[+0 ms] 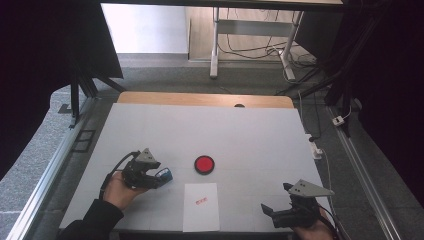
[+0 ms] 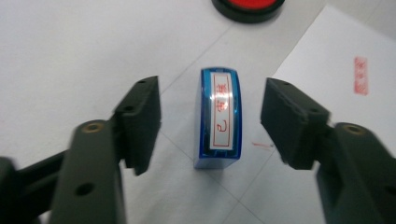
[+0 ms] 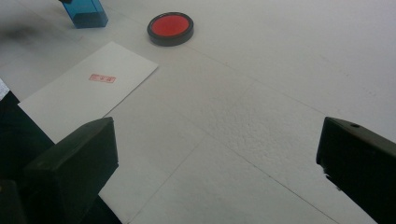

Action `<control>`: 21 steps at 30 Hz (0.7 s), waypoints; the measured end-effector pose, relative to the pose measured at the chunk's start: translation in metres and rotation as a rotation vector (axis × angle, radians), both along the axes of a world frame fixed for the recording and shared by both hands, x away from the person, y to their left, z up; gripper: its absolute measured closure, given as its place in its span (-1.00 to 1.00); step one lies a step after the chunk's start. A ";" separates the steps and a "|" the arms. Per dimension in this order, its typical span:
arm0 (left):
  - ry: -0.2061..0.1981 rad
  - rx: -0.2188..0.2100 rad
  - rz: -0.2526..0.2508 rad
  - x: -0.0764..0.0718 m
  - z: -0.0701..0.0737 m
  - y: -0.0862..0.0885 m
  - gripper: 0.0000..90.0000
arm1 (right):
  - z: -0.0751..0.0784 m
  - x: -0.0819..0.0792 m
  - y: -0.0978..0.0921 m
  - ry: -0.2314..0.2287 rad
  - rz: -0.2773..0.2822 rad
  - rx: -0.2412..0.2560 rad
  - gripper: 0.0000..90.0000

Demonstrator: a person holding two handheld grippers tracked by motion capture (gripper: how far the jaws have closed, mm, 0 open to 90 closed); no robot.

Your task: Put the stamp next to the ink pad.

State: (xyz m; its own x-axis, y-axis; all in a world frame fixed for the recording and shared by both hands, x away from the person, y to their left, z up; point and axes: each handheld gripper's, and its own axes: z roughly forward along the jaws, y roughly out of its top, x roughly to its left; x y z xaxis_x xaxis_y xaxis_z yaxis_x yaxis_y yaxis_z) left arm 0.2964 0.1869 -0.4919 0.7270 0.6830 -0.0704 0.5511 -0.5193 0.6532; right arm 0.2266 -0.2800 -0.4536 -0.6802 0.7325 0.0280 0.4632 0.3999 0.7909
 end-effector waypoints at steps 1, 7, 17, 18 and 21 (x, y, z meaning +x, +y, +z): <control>-0.002 -0.020 0.003 -0.001 0.004 0.002 -0.25 | 0.000 0.000 0.000 0.000 0.000 0.000 -1.00; -0.018 -0.110 0.010 -0.011 0.021 0.010 -0.56 | 0.000 0.000 -0.001 0.003 -0.002 0.002 -1.00; -0.007 -0.227 0.055 -0.042 0.032 0.030 -0.81 | 0.001 0.000 -0.003 0.007 -0.006 -0.003 -1.00; -0.007 -0.230 0.057 -0.045 0.033 0.033 -0.82 | 0.001 0.000 -0.003 0.007 -0.006 -0.004 -1.00; -0.014 -0.242 0.087 -0.054 0.033 0.041 -0.86 | 0.001 -0.001 -0.004 0.008 -0.008 -0.008 -1.00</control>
